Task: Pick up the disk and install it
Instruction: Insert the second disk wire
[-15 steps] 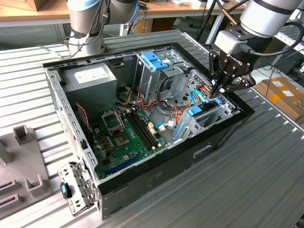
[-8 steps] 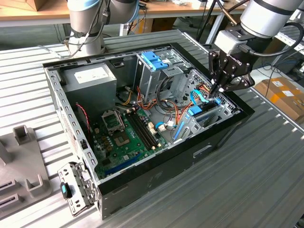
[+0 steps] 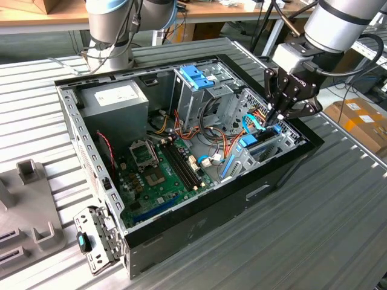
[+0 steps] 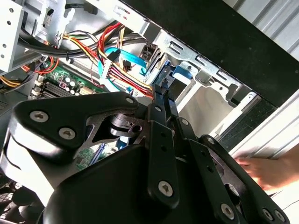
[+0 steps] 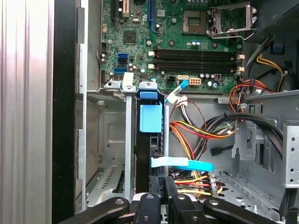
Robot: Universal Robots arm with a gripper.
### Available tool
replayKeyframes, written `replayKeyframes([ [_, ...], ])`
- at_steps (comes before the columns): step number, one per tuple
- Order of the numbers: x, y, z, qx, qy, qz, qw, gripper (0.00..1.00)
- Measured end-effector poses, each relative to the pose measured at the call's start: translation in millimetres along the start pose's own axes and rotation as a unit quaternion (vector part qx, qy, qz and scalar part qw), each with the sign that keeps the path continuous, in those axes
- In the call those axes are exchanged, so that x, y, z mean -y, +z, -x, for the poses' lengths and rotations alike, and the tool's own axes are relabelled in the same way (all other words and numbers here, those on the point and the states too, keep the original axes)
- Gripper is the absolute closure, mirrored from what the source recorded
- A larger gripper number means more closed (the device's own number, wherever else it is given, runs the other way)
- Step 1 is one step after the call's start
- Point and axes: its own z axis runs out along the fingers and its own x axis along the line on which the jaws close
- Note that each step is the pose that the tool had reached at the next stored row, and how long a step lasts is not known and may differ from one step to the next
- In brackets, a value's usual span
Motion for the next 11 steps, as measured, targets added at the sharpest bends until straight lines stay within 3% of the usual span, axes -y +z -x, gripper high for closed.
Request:
replayKeyframes([
  [11,-0.2,5.5,-1.6,0.0001,-0.004,0.0029,0.99999,0.84],
])
